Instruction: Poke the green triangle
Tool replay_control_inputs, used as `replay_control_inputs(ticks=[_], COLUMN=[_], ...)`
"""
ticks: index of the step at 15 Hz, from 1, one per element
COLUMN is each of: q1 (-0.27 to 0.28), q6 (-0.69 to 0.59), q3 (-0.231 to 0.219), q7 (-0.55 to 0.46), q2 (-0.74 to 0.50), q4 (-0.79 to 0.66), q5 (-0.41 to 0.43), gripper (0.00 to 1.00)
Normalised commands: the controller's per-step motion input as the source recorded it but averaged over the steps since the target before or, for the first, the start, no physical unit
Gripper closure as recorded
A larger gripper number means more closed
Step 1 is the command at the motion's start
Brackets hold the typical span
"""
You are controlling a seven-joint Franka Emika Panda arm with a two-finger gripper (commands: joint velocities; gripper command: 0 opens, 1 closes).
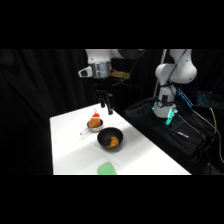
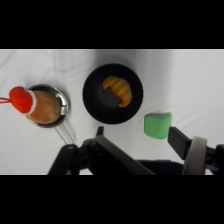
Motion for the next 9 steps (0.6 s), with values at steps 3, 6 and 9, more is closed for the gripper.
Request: replay_control_inputs(ticks=[3, 6, 9], q1=[0.006, 0.082, 0.115], q6=[-0.03, -0.05, -0.13], q3=[0.033, 0.092, 0.088], q7=[0.07, 0.29, 0.38], q2=[0.02, 0.16, 0.38], q4=[0.06, 0.31, 0.6], q5=[-0.022, -0.06, -0.123], gripper=[0.0, 0.0, 0.0])
